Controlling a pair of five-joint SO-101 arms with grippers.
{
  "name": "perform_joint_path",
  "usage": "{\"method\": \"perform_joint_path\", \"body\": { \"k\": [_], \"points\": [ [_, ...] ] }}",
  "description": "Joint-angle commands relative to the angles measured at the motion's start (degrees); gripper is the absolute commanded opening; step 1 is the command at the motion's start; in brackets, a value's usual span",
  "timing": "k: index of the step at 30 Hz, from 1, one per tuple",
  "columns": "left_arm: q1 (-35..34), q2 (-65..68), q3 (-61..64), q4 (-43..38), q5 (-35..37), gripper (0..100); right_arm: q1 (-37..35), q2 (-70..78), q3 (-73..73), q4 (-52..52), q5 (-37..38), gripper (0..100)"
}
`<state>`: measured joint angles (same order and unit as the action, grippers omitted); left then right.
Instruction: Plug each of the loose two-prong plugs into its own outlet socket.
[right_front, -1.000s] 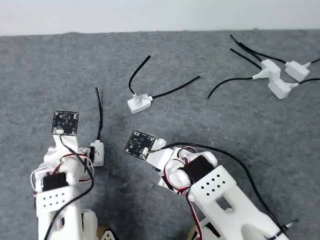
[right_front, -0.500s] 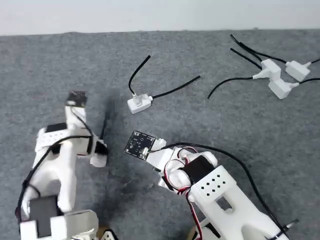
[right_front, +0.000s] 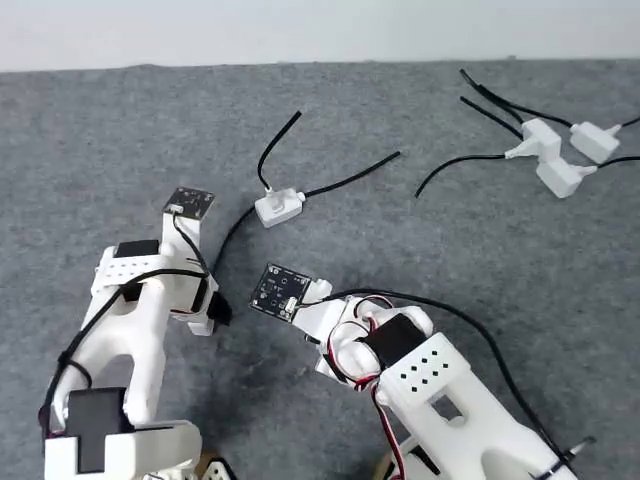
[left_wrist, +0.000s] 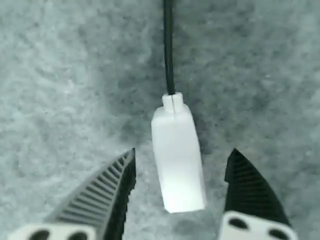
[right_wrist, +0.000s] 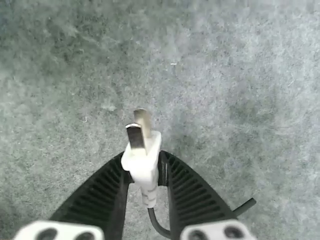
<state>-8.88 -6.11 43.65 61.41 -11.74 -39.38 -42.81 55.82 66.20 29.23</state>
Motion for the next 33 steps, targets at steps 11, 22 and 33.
{"method": "perform_joint_path", "body": {
  "k": [11,22,33],
  "points": [
    [2.73,-2.73,-0.66,0.88,-1.14,1,-0.31,-1.63,-0.26,-0.92,-0.44,0.8],
    [21.36,-3.25,-1.19,2.81,-1.41,1,0.22,-1.63,-0.18,-1.01,-0.53,0.8],
    [28.66,-3.25,-1.19,2.55,-1.76,1,5.85,-1.63,0.09,-2.77,1.76,0.8]
  ]
}}
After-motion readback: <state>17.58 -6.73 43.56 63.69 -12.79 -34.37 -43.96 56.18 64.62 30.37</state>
